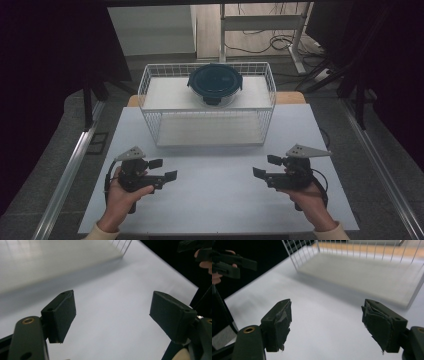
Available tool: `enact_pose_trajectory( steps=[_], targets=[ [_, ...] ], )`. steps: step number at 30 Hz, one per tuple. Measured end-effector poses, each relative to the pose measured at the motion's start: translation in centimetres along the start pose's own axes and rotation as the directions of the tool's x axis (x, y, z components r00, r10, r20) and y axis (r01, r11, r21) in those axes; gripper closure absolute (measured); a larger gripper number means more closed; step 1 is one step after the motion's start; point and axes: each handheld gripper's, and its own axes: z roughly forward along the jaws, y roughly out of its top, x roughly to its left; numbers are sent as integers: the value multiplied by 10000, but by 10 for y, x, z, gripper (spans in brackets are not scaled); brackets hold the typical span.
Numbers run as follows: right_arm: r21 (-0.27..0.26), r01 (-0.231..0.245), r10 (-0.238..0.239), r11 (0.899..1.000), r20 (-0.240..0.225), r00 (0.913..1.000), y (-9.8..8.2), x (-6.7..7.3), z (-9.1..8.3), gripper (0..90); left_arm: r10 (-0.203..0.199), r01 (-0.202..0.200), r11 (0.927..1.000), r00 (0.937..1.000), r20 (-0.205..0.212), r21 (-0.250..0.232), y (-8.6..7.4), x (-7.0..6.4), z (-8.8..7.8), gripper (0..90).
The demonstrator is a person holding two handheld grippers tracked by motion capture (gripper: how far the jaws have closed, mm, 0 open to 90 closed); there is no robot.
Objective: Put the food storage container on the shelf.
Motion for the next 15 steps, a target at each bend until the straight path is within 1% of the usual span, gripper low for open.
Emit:
enact_pose_trajectory(
  steps=[2,4,8,10,11,15],
  targets=[
    [160,-117,117,9998,27,9999,-12,-3,5,240,-104,106,9998,9999,-116,192,-10,4,4,207],
    [452,-147,144,9989,67,9999,-21,-7,10,240,-141,151,9994,9994,-311,323,-16,6,7,208],
    [705,-302,291,9971,165,9994,-37,-12,14,249,-117,134,9993,9988,-481,357,-20,7,9,208],
    [734,-282,263,9969,271,9993,-38,-14,15,251,-73,91,9994,9984,-568,328,-20,7,10,208],
    [697,-342,322,9970,292,9991,-38,-14,14,251,-34,54,9995,9981,-611,321,-20,6,10,208],
    [482,-305,293,9984,256,9992,-37,-15,11,252,-61,76,9997,9981,-612,243,-20,6,8,207]
  ],
)
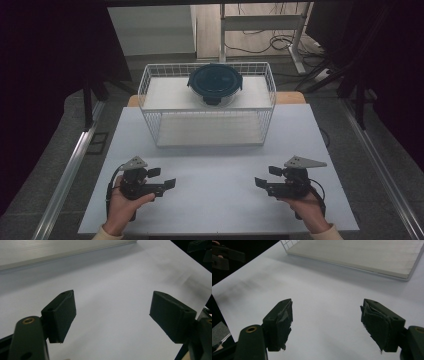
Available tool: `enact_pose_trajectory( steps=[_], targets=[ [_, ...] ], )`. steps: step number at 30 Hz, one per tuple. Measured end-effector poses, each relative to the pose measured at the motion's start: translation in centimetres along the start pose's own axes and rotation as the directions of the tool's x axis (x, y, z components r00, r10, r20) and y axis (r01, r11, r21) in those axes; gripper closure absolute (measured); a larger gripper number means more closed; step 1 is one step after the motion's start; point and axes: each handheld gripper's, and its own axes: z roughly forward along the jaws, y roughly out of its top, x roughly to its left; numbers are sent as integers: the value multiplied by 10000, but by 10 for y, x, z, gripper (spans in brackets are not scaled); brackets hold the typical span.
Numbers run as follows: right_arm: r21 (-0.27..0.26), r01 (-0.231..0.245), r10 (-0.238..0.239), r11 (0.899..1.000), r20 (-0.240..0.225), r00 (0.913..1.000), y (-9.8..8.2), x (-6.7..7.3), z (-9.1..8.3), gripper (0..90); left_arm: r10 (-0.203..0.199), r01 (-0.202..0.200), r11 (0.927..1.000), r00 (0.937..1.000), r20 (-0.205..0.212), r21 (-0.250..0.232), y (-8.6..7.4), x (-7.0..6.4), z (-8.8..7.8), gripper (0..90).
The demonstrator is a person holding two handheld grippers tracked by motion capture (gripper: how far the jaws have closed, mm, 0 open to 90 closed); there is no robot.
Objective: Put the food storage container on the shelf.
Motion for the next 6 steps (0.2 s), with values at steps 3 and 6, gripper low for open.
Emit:
enact_pose_trajectory(
  steps=[3,6],
  targets=[
    [-105,65,-65,9999,1,10000,-1,-2,-1,250,-25,25,10000,10000,-59,-8,-1,1,1,207],
    [-73,-3,3,10000,-16,10000,-1,-3,-1,249,-48,48,10000,10000,-74,39,-1,3,2,205]
  ],
)
